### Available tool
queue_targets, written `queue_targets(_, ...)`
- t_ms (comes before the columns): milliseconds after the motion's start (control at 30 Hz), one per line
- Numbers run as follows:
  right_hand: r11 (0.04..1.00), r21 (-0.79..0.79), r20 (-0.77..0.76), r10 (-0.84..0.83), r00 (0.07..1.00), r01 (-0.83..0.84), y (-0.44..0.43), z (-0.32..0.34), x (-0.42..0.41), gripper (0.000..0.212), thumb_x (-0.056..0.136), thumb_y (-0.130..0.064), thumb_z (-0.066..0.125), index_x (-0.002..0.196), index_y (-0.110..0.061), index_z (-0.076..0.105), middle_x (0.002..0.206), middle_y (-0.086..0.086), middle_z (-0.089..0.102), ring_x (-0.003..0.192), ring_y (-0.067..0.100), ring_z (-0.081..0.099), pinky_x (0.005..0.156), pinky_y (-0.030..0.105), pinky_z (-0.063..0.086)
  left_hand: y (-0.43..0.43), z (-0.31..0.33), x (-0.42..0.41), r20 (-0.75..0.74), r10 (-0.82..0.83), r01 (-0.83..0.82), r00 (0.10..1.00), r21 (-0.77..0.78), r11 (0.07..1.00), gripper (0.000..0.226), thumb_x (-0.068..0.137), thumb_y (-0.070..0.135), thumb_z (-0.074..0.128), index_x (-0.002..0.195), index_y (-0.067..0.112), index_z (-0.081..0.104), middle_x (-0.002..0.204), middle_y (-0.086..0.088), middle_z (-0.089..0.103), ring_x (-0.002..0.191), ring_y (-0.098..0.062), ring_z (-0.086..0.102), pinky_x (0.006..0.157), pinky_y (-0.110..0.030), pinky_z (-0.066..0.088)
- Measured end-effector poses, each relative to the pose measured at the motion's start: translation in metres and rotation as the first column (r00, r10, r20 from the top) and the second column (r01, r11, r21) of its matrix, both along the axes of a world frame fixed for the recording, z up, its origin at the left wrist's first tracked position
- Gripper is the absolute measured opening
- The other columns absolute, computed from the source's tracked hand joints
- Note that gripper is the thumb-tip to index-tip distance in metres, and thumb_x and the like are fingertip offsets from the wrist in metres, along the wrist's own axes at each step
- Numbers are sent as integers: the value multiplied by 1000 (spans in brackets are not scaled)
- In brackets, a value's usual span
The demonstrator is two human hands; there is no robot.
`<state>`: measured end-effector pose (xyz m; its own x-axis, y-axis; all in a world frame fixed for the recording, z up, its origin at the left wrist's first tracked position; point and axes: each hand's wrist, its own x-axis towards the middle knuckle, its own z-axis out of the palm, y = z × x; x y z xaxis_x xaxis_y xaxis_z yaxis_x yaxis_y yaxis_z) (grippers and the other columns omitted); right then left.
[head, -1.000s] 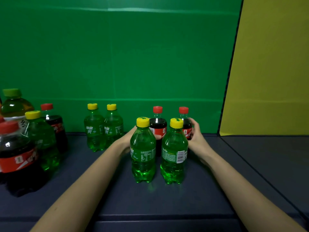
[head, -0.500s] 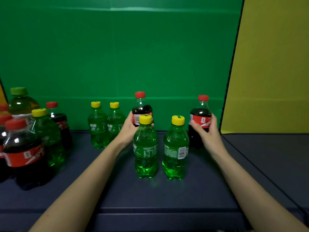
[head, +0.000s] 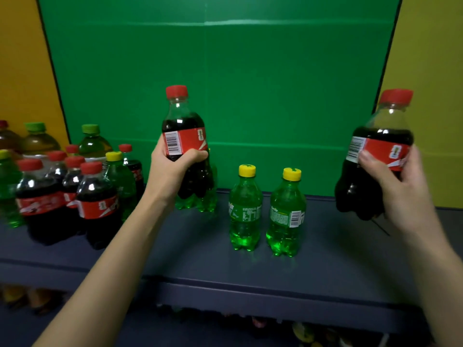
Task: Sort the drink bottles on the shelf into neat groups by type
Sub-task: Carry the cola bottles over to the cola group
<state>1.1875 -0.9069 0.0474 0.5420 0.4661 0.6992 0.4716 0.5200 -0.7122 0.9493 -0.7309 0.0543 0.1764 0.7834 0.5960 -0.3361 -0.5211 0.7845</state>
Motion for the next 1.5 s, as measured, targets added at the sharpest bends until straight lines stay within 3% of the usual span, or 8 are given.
queue_targets(133,993,3,23,122,992,-122,-4,1,-38,41,66,-43,64,104,-36,49,93,-14,59,82,0,60,70,13,51,-28,-10,-37,-48,99,-96,994,62,994,35,54,18,68,84,25,52,73,9,60,58,3,59,58,-14,50)
queue_targets(300,956,-42,71,291,954,-289,11,-7,-87,60,52,-67,73,103,-42,54,95,-17,64,87,2,63,73,13,51,-46,-29,-100,-95,189,-187,977,30,982,47,45,29,73,87,27,53,67,16,65,63,-1,62,60,-19,54)
queue_targets(533,902,-86,47,428,903,-423,55,-27,-176,38,70,-35,67,105,-33,51,85,-23,63,78,-6,59,69,8,47,-43,-47,-199,-131,311,-311,941,25,950,52,43,40,71,91,29,56,76,14,69,71,-5,66,61,-23,54)
queue_targets(667,906,-117,60,416,907,-408,81,-38,-235,56,59,-53,69,109,-34,49,90,-26,64,81,-8,58,73,7,46,-24,-56,-256,-156,338,-338,928,23,941,54,42,41,71,92,31,55,76,15,69,70,-1,66,58,-15,51)
queue_targets(967,926,-134,0,357,934,-354,135,-65,-343,57,74,-40,71,121,-34,42,98,-36,59,92,-14,57,74,2,41,33,-69,-345,-239,310,-308,920,46,950,59,45,44,72,100,41,51,93,4,63,79,-3,64,63,-19,54)
queue_targets(1200,934,-166,-42,314,949,-316,179,-75,-385,65,68,-35,64,127,-32,35,110,-26,54,96,-18,54,75,-1,39,82,-76,-352,-266,282,-276,922,60,959,58,50,46,74,101,34,50,90,10,63,81,-2,63,68,-20,54)
queue_targets(1367,947,-219,4,244,970,-237,209,-91,-393,67,68,-46,67,124,-47,31,119,-27,50,110,-12,50,87,4,41,118,-86,-334,-300,237,-220,924,90,971,52,64,20,83,102,30,49,92,11,63,83,3,62,69,-10,49)
queue_targets(1500,952,-243,32,198,980,-184,223,-101,-399,75,70,-50,68,132,-44,27,126,-24,49,116,-9,47,92,5,38,137,-95,-326,-313,160,-148,936,61,987,64,58,38,82,111,29,48,102,16,65,94,1,63,76,-12,50)
